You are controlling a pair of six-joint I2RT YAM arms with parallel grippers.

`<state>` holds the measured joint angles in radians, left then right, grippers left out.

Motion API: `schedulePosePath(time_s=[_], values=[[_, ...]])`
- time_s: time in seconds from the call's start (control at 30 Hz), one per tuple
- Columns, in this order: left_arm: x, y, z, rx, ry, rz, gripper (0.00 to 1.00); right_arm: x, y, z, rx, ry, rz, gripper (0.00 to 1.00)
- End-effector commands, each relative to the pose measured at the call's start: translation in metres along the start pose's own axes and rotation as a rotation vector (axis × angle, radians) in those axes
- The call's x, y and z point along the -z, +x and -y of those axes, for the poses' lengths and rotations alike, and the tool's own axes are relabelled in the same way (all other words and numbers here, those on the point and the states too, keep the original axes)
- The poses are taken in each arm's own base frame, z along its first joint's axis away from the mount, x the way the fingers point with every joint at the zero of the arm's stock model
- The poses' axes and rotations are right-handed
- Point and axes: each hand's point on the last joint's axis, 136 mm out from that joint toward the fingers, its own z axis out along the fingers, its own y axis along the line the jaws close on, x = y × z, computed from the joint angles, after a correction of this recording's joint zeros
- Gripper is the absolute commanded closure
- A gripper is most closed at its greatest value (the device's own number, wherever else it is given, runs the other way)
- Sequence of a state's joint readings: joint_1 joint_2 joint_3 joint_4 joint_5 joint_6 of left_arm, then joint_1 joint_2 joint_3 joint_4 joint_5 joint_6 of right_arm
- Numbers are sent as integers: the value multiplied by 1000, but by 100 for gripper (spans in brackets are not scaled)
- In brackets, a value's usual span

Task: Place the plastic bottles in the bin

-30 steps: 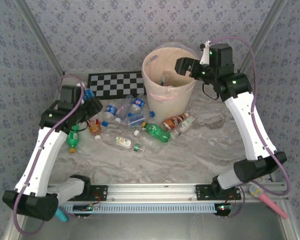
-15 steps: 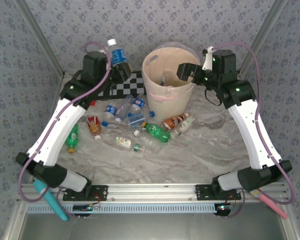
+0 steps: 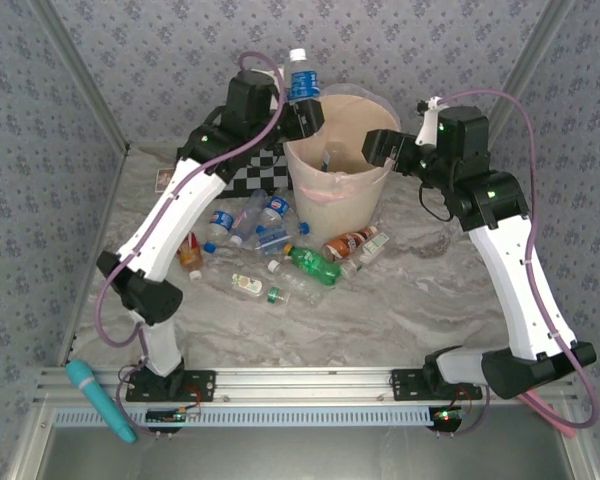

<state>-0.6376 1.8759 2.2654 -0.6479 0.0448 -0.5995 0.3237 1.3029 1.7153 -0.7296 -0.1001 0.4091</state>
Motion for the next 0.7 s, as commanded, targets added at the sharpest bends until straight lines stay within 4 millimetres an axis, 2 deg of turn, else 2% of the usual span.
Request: schedulePosePath(time_s=[0.0, 0.17, 0.43, 0.6, 0.63, 0.67], values=[[-7, 4, 8, -1, 28, -39, 41, 3, 5, 3, 8, 21, -6, 0], [-20, 11, 8, 8, 22, -87, 40, 7, 8, 4, 8, 32, -4, 0], [-25, 18, 10, 22, 26, -106, 38, 9, 13, 9, 6, 48, -5, 0], [-20, 14, 14, 22, 36, -98, 22, 7, 14, 9, -2, 46, -5, 0], [-18, 13, 14, 21, 36, -93, 16, 7, 15, 8, 0, 45, -5, 0], [-16, 10, 15, 21, 35, -85, 5, 7, 14, 8, -1, 45, -4, 0]])
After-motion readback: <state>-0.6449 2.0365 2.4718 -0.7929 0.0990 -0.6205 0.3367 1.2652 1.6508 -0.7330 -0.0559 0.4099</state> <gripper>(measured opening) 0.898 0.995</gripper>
